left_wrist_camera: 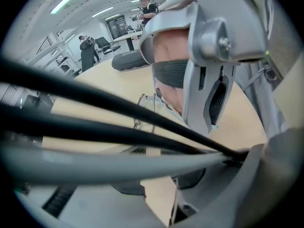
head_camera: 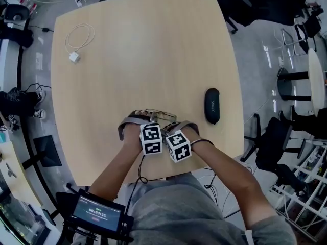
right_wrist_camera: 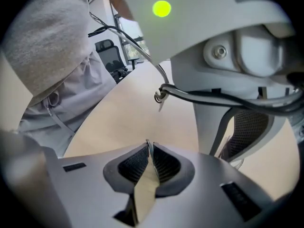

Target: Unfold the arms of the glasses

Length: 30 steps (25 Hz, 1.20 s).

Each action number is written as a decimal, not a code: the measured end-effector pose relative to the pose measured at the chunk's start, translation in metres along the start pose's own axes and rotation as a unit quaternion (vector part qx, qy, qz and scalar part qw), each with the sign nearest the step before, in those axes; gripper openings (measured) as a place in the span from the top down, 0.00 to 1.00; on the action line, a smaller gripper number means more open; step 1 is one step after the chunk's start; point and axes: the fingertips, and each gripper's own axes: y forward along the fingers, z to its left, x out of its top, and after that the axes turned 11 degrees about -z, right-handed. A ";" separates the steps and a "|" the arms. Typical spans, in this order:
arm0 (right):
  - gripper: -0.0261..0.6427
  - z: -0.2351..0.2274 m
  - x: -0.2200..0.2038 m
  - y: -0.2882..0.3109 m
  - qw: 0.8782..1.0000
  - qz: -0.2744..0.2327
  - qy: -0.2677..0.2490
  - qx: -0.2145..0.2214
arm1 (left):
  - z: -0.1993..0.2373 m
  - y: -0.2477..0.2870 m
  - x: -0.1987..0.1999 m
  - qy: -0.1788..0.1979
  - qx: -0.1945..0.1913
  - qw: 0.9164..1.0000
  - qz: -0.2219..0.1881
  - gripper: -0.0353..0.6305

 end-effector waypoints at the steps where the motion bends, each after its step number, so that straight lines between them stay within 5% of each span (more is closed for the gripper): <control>1: 0.91 0.002 -0.003 -0.002 1.000 0.003 0.002 0.001 | 0.000 -0.001 0.000 0.000 -0.005 1.000 0.000 0.83; 12: 0.90 0.025 -0.035 -0.025 0.999 0.029 0.010 0.008 | -0.004 -0.002 0.002 -0.010 -0.017 1.000 -0.025 0.83; 21: 0.90 0.028 -0.044 -0.030 0.999 0.032 -0.001 0.019 | -0.025 -0.004 0.002 0.022 -0.084 0.996 -0.034 0.83; 30: 0.90 0.036 -0.056 -0.037 0.998 0.025 0.011 0.047 | -0.028 -0.007 -0.004 0.037 -0.082 0.995 -0.035 0.83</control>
